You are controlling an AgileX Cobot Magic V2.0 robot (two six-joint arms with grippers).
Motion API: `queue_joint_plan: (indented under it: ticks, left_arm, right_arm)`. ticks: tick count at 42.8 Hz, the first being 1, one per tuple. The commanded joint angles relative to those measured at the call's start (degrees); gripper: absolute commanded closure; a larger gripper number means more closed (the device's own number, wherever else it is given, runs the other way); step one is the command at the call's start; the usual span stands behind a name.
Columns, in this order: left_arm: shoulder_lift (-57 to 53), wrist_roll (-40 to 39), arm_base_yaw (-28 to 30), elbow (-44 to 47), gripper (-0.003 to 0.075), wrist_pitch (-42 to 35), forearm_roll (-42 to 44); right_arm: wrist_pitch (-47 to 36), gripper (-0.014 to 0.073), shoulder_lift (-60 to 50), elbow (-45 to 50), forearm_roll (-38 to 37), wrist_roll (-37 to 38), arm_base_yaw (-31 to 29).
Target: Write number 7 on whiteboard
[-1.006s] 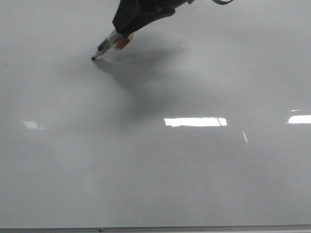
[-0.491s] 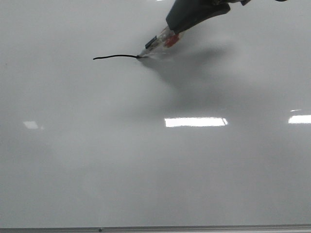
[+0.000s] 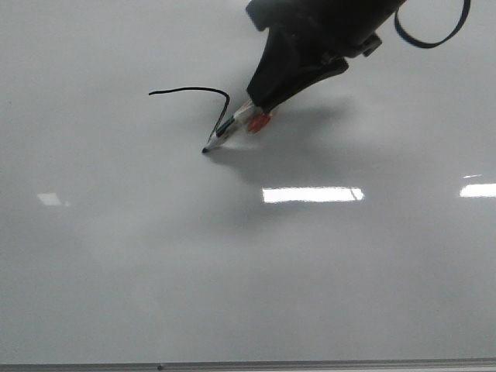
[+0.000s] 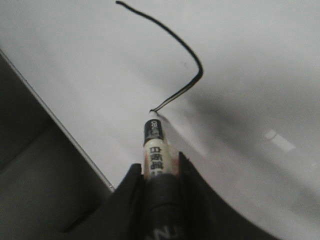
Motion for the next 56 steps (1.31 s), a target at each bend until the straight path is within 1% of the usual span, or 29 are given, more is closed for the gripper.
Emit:
queue_joint_plan:
  ticks: [1,6,10,13,15,19,25,32,34,36,38,41,42,44,46,48,50,56]
  left_arm:
    - [-0.02,-0.53,-0.35,-1.37,0.0741,-3.83,-1.69]
    - [-0.02,-0.53,-0.35,-1.37,0.0741,-3.83,-1.69]
    - [-0.02,-0.53,-0.35,-1.37,0.0741,-3.83,-1.69]
    - [-0.02,-0.53,-0.35,-1.37,0.0741,-3.83,-1.83]
    - [-0.02,-0.53,-0.35,-1.37,0.0741,-3.83,-2.12]
    - [-0.02,-0.53,-0.35,-1.37,0.0741,-3.83,-2.12]
    - [-0.02,-0.53,-0.35,-1.37,0.0741,-4.36,-2.12]
    - [-0.02,-0.53,-0.35,-1.37,0.0736,-7.89,-2.12]
    - [-0.02,-0.53,-0.35,-1.50,0.0708,-8.01,-1.72]
    - [0.42,-0.53,-0.35,-1.71,0.0652,-8.12,-1.58]
    - [0.83,-0.53,-0.35,-2.11,0.0569,-8.12,-1.48]
    - [1.78,-0.53,-0.35,-2.55,0.0383,-9.17,-1.48]
    - [2.22,-0.53,-0.35,-2.69,0.0307,-9.66,-1.48]
    - [3.23,-0.53,-0.35,-3.13,0.0190,-9.88,-1.48]
    - [4.64,-0.53,-0.35,-3.61,0.0117,-10.39,-1.48]
    - [6.26,-0.53,-0.35,-4.01,0.0097,-11.00,-1.48]
    - [8.20,-0.53,-0.35,-4.41,0.0110,-11.43,-1.48]
    - [13.74,-0.53,-0.35,-5.86,0.0197,-11.80,-1.48]
  right_arm:
    - [-5.85,0.0652,0.07,-1.09,-0.90,-0.67,0.67]
    - [-6.76,0.0652,2.06,-1.09,-0.85,-0.67,2.24]
    - [-5.91,0.0652,2.76,-1.09,-0.62,-0.67,3.36]
    - [-2.65,0.0652,1.83,-1.45,0.63,-1.38,4.27]
    - [0.87,0.0652,0.23,-1.89,1.71,-3.22,5.04]
    - [4.73,0.0652,-3.62,-1.89,3.72,-6.82,6.32]
    - [8.52,0.0652,-8.98,-1.89,3.46,-7.15,7.03]
    - [15.02,0.0652,-12.60,-1.89,2.59,-9.67,7.03]
    - [16.90,0.0652,-13.09,-1.89,2.54,-9.99,7.03]
    - [18.72,0.0652,-13.32,-1.89,2.50,-10.14,7.04]
    - [20.26,0.0652,-13.32,-1.89,2.43,-10.14,7.25]
    - [21.99,0.0652,-13.32,-1.89,2.01,-10.14,8.13]
    - [22.33,0.0652,-13.32,-1.89,1.96,-10.14,8.63]
    - [22.66,0.0652,-13.32,-1.89,1.96,-10.14,9.59]
    - [22.70,0.0652,-13.32,-1.89,1.96,-10.14,10.85]
    - [22.70,0.0652,-13.32,-1.89,1.96,-10.14,12.21]
    - [22.59,0.0652,-13.32,-1.89,1.96,-10.14,13.67]
    - [22.40,0.0652,-13.32,-1.89,1.96,-10.14,16.62]
